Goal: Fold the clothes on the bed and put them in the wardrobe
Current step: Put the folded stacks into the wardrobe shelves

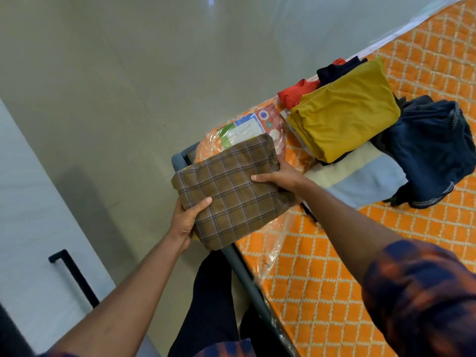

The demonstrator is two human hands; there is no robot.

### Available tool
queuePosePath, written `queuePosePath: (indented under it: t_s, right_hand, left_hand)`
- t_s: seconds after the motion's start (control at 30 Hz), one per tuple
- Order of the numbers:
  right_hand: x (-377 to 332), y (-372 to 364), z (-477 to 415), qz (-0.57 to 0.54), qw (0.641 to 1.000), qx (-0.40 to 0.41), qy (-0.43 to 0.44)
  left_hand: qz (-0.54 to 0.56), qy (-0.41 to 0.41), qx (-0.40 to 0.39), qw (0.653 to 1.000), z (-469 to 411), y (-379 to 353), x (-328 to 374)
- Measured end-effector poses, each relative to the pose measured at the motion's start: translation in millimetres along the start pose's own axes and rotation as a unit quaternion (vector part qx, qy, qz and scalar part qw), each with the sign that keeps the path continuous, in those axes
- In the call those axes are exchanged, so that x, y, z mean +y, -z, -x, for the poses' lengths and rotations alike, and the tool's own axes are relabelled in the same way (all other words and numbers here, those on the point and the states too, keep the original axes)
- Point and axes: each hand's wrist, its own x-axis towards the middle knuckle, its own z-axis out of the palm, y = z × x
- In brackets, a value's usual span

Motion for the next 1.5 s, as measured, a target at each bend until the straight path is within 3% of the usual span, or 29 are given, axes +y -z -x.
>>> queuePosePath:
  t_s: [0.2,0.33,0.5,0.77,1.0,1.3,1.5]
  right_hand:
    - [1.4,-21.6,9.0,-0.083,0.984,-0.151,-0.038]
    - [10.4,-41.5,41.0,-0.133,0.981,-0.143,-0.016]
    - [5.9,-56.0,103.1,-0.156,0.976,-0.135,0.069]
    - [-18.2,-88.7,246.9,-0.189,0.953,-0.116,0.205]
    - [-14.2,-144.5,362.3,-0.175,0.933,-0.173,0.262]
    - [-1.7,-278.6,439.6,-0.055,0.914,-0.268,0.3]
    - [21.8,-374.6,457.0,0.013,0.91,-0.306,0.278]
  left_hand:
    - [0.055,0.066,-0.061,0.994,11.2,38.1,8.4]
    - [0.042,0.067,-0.099,0.992,42.9,54.1,18.0]
    - [0.009,-0.01,-0.121,0.993,107.7,67.0,40.6]
    - [-0.012,-0.173,-0.068,0.982,275.6,91.5,62.5]
    - [0.047,-0.263,-0.006,0.964,435.3,128.7,7.2]
    - [0.165,-0.238,0.088,0.953,561.9,219.9,-106.5]
    - [0.211,-0.224,0.173,0.935,602.5,284.7,-173.2]
